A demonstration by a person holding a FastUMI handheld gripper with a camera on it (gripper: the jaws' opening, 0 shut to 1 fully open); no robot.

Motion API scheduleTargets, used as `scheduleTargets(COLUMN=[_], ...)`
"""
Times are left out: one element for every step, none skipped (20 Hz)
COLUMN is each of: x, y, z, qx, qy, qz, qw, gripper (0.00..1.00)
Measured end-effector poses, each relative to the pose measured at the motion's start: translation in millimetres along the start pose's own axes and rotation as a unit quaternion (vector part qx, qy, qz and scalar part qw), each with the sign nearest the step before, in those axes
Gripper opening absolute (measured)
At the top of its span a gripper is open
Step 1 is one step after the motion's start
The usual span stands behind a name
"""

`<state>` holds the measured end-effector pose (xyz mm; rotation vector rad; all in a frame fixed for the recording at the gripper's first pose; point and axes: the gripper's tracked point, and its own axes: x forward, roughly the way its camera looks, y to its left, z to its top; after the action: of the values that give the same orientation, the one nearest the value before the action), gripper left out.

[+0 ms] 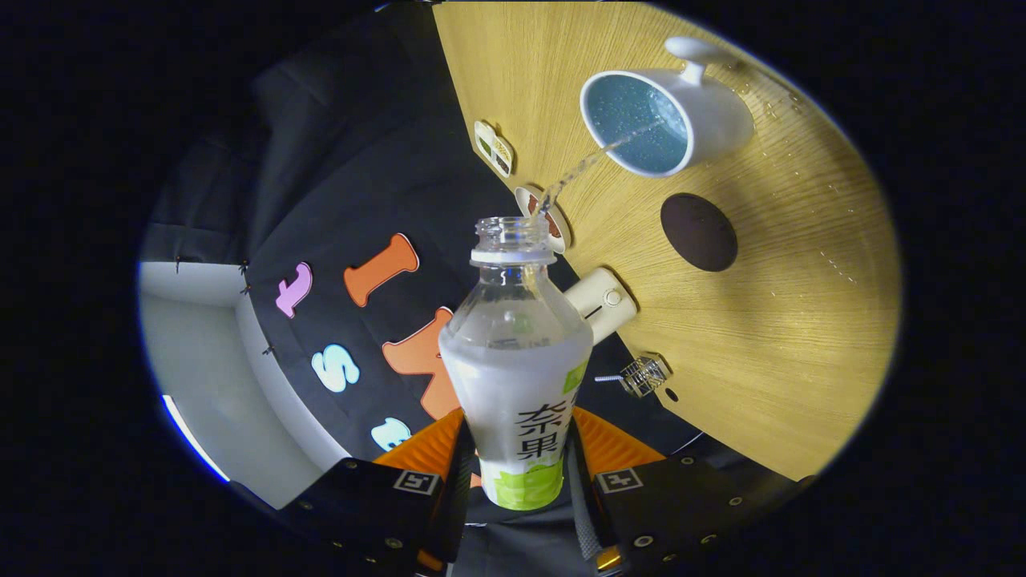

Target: Take the bottle from table, then pour the juice into the cup, finally place the bottle on the coaster

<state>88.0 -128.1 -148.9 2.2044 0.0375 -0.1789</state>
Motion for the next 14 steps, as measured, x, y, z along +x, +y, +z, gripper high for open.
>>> scheduleTargets(x=[0.4,0.8,1.8,2.0,0.6,0.0,-1.5,-0.9,-0.7,0.1,1.2,2.8,2.4,1.9], y=[0.4,0.3,1.7,0.9,1.3,1.7,2.5,3.9,6.9,7.8,8.4,7.1,4.8,1.5], z=[-0.5,-1.3,-1.0,-0.2,0.7,2.7,4.5,4.7,5.7,5.1,5.1,2.7,2.2,2.5], qx=[0.001,0.003,0.006,0.011,0.016,0.019,0.021,0.023,0.025,0.028,0.028,0.025,0.021,0.016], qy=[0.0,0.001,0.0,0.0,-0.001,-0.003,-0.005,-0.006,-0.005,-0.003,-0.002,0.001,0.0,0.001], qz=[0.0,-0.003,-0.004,-0.005,-0.005,-0.004,-0.004,-0.002,0.0,0.003,0.005,0.003,-0.001,-0.004], qw=[1.0,1.0,1.0,1.0,1.0,1.0,1.0,1.0,1.0,1.0,1.0,1.0,1.0,1.0], gripper=[0.56,0.56,0.56,0.56,0.57,0.56,0.56,0.56,0.56,0.56,0.57,0.57,0.57,0.56])
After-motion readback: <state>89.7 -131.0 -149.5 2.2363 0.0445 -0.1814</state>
